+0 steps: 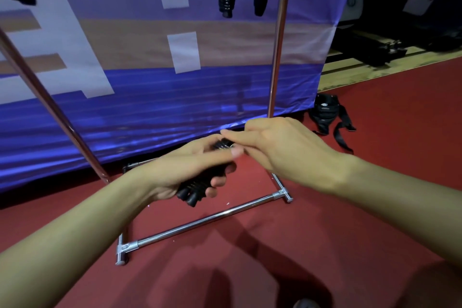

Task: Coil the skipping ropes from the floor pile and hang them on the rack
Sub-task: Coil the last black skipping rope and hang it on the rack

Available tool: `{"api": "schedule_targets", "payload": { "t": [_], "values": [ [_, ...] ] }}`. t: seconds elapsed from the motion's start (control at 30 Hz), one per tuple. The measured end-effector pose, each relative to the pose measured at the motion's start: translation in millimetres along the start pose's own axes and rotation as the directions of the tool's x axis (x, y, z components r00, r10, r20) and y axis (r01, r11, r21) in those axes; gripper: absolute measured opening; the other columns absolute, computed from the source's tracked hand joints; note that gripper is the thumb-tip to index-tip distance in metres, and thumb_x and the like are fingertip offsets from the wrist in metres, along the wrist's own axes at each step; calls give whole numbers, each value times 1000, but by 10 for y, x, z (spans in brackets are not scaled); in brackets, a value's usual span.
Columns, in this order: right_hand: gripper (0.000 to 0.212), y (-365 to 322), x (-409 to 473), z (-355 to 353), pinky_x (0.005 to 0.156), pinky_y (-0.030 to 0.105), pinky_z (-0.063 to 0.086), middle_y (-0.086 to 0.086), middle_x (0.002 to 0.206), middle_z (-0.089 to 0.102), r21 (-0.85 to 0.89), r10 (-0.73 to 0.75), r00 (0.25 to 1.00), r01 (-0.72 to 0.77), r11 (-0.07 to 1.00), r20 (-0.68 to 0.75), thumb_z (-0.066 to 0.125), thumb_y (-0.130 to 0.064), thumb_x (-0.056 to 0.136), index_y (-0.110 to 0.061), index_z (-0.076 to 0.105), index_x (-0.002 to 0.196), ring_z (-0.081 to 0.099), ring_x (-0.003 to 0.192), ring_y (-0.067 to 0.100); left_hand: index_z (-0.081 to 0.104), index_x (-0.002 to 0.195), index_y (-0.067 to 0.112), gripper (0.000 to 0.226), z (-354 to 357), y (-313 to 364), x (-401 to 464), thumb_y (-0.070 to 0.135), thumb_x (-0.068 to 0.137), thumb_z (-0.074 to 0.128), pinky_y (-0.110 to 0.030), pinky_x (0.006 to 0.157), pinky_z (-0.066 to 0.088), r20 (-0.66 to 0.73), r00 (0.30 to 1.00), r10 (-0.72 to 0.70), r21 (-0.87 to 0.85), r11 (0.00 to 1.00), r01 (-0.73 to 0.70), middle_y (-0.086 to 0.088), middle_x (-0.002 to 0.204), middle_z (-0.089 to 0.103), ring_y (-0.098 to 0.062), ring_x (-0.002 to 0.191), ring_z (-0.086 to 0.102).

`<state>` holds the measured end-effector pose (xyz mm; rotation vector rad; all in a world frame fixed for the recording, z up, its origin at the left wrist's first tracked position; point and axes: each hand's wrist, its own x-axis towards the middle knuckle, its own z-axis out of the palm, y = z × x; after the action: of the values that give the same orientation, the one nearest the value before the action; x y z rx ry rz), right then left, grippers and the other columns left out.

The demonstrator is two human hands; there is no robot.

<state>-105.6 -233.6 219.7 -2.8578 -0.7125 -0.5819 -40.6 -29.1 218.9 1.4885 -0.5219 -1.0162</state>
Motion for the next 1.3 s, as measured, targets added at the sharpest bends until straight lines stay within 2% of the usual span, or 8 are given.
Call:
{"api": "schedule_targets", "payload": {
  "t": [0.07, 0.2, 0.37, 0.5, 0.67, 0.87, 1.1, 1.3],
  "values": [
    [30, 28, -5, 15, 63, 34, 45, 4, 92, 60, 71, 39, 998, -35, 997, -59, 53, -24, 105, -18, 66, 131, 60, 76, 27, 55, 108, 17, 39, -24, 35, 10, 54, 98, 57, -26, 47, 40, 48, 998, -38, -139, 989, 45, -6, 80, 52, -16, 55, 41],
    [36, 34, -63, 55, 72, 37, 50, 0, 91, 60, 278, 63, 971, 4, 961, -232, 60, -18, 104, -14, 64, 140, 58, 76, 20, 52, 120, 6, 54, -25, 50, 33, 57, 102, 46, -25, 44, 36, -124, 992, -20, -101, 995, 7, -5, 76, 51, -15, 50, 37],
    [29, 49, -81, 49, 72, 30, 51, 0, 94, 70, 305, 80, 955, 11, 952, -284, 69, -15, 99, -14, 73, 128, 65, 76, 19, 50, 110, 17, 29, 51, 88, 75, 44, 107, 40, -25, 43, 33, -183, 983, 10, -103, 994, -29, -5, 73, 50, -16, 48, 34],
    [22, 4, -46, -17, 74, 20, 44, -15, 84, 71, 494, 353, 935, -299, 816, -17, 58, -29, 104, -23, 78, 98, 65, 80, 8, 47, 101, 16, 25, -12, 85, 71, 39, 109, 41, -25, 45, 32, -256, 962, 93, -35, 994, -105, -8, 73, 49, -18, 48, 34],
    [24, 124, -97, -64, 75, 14, 45, -18, 78, 64, 539, 237, 905, -403, 739, 352, 53, -31, 106, -30, 74, 94, 60, 75, -2, 43, 98, 10, 36, 21, 46, 11, 44, 101, 55, -25, 45, 31, -199, 972, 128, 81, 990, -114, -6, 71, 47, -18, 48, 33],
    [8, 238, -108, -32, 77, 14, 46, -18, 80, 70, 587, 181, 917, -369, 720, 355, 74, -24, 94, -27, 71, 87, 64, 77, -5, 52, 93, 21, 20, 65, 11, -45, 39, 96, 59, -23, 42, 33, -15, 994, 106, 122, 987, -104, -8, 71, 46, -16, 45, 35],
    [6, 255, -62, -143, 68, 21, 49, -17, 80, 70, 309, 33, 952, -131, 942, 304, 62, -31, 99, -27, 64, 96, 66, 75, -1, 54, 102, 12, 25, 82, 20, -69, 37, 101, 57, -22, 40, 32, 164, 986, -7, 206, 978, -28, -5, 67, 46, -15, 43, 34],
    [9, 213, -6, -102, 72, 16, 40, -10, 85, 58, 306, -107, 915, -19, 952, 390, 70, -29, 96, -21, 73, 97, 53, 80, 4, 65, 88, 13, 28, 160, 62, -74, 36, 103, 61, -24, 44, 41, 275, 942, -191, 537, 843, 14, -6, 66, 64, -19, 47, 48]
  ]
}}
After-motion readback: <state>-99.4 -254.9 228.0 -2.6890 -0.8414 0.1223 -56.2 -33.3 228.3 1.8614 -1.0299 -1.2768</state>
